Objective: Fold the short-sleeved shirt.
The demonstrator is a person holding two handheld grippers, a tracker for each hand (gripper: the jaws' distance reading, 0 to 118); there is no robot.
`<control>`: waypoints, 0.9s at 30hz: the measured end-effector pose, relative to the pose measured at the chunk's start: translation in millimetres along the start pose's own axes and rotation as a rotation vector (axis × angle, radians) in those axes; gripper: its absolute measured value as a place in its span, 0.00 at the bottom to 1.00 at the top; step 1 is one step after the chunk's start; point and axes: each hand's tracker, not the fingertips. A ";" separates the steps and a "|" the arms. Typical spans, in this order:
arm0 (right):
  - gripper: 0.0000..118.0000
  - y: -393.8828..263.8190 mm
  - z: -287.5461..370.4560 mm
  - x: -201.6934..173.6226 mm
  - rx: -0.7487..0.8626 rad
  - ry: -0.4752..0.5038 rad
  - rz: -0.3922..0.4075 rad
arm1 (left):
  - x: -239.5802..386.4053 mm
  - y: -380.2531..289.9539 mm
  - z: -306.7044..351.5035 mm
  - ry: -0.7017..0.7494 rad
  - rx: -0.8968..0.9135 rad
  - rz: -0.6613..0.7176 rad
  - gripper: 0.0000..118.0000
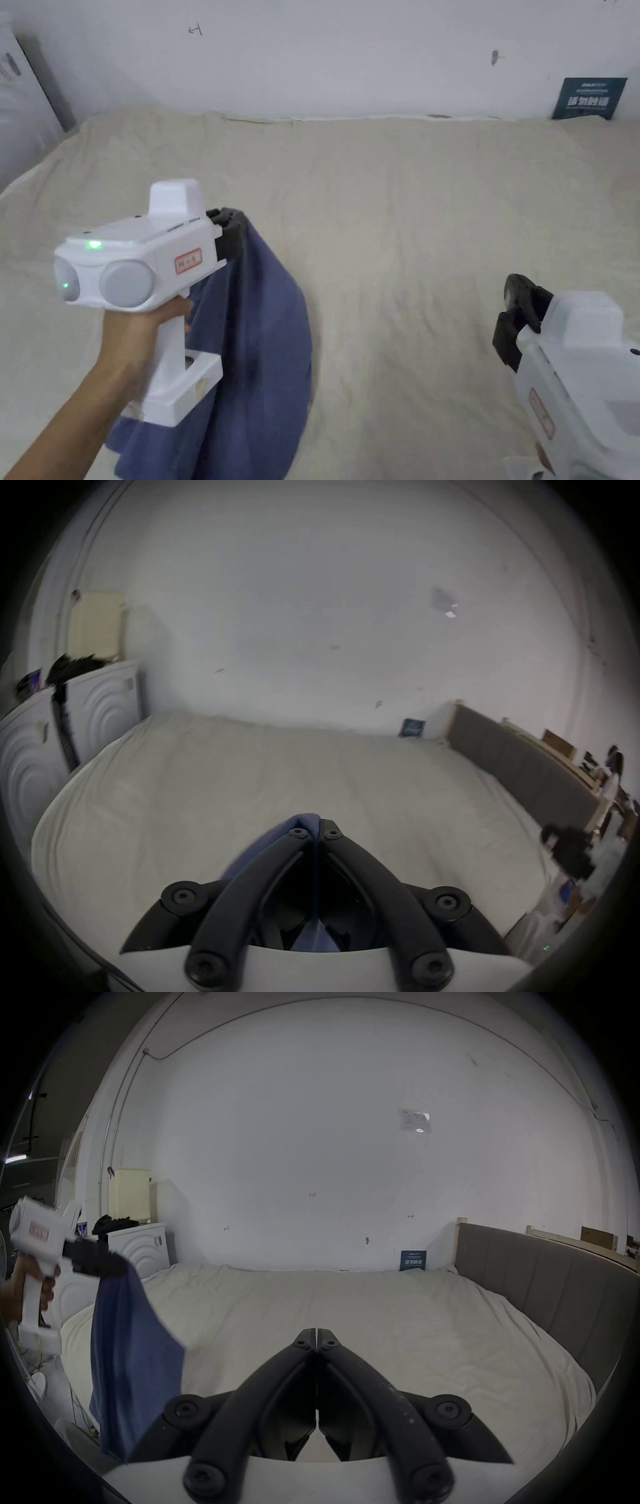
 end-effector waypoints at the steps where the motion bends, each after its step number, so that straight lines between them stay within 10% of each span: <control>1: 0.01 1.1 4.3 5.7 0.007 -0.009 -0.004 | 13.0 10.1 -3.5 -0.035 0.007 -0.006 0.02; 13: 0.01 4.3 47.9 75.1 0.056 -0.159 0.000 | 191.6 36.7 -57.5 -0.351 0.012 -0.191 0.02; 27: 0.01 -20.9 52.2 108.8 -0.013 -0.224 -0.034 | 230.1 -160.0 -163.2 -0.328 -0.533 -0.359 0.02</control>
